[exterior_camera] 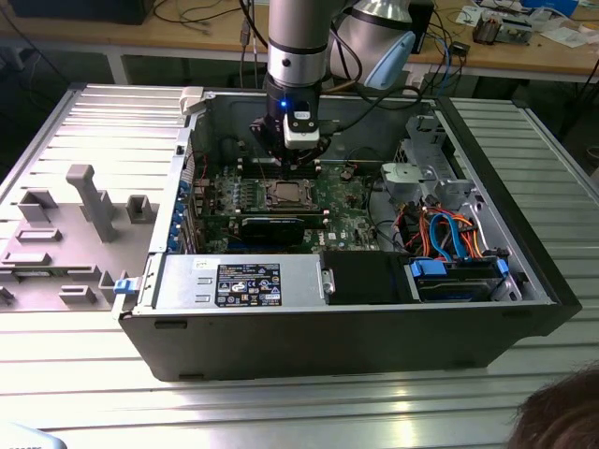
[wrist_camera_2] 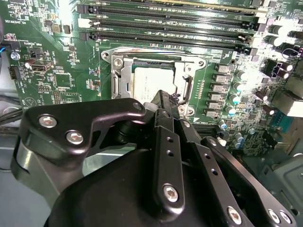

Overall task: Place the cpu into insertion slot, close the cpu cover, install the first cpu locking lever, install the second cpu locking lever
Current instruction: 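Install the first cpu locking lever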

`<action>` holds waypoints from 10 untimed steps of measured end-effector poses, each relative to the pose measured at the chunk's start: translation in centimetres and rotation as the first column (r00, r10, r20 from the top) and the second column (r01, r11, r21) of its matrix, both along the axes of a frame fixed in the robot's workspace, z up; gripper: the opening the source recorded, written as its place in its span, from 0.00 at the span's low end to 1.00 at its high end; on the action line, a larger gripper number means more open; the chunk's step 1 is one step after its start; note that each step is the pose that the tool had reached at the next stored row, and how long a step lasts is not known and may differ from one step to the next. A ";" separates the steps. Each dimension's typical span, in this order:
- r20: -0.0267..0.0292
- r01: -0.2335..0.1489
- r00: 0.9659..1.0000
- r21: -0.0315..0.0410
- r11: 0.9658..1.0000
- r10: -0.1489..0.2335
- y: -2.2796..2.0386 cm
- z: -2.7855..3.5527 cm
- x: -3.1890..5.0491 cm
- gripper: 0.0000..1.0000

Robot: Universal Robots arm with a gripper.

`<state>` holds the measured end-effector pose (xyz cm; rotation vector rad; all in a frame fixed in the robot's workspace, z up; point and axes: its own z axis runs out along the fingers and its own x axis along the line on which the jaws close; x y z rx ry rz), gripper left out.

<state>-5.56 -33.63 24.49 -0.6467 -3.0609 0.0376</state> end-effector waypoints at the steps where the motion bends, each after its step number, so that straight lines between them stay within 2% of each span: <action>1: 0.000 -0.002 1.000 0.000 1.000 0.002 0.00 0.00 0.00 0.11; 10: 0.000 -0.019 1.000 0.000 1.000 0.019 0.00 0.00 0.00 0.11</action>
